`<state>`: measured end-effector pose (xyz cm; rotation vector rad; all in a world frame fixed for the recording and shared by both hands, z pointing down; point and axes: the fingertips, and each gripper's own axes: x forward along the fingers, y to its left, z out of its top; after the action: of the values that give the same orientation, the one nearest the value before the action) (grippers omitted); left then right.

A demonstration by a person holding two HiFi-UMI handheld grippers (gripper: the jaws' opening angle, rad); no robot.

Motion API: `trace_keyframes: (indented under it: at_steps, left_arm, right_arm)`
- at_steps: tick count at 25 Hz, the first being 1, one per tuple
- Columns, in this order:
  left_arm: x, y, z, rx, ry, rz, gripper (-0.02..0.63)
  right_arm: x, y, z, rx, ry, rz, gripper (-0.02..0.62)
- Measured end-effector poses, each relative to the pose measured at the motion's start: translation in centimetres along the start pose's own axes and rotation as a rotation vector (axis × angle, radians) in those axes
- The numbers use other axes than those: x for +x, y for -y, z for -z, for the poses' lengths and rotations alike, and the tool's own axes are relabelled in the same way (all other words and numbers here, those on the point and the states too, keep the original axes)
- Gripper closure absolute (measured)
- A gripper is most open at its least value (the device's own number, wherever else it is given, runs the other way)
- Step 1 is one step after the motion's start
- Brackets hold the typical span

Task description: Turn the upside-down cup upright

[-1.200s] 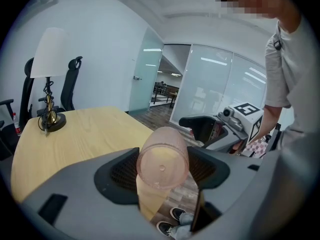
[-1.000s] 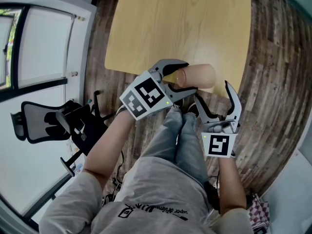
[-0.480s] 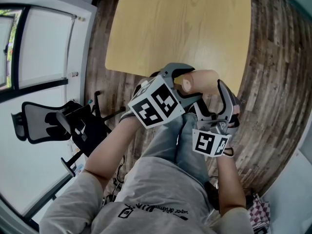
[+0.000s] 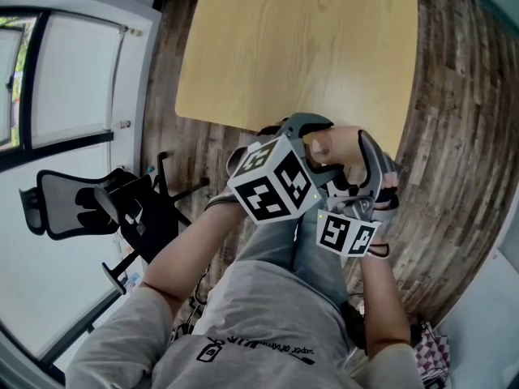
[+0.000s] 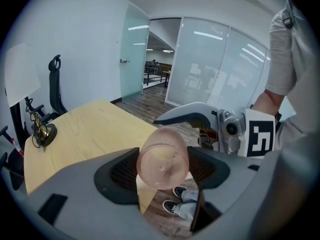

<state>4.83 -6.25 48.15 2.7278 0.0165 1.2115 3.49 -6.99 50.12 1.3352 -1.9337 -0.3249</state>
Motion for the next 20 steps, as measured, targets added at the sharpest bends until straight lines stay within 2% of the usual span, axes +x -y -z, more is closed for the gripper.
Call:
trace_keyframes:
  at_steps: [9, 20]
  left_arm:
    - [0.3, 0.3, -0.2, 0.009, -0.002, 0.011, 0.304]
    - [0.2, -0.4, -1.3, 0.045, 0.145, -0.020, 0.301]
  right_arm:
    - [0.5, -0.1, 0.5, -0.018, -0.025, 0.000, 0.235]
    - [1.1, 1.0, 0.4, 0.054, -0.003, 0.014, 0.235]
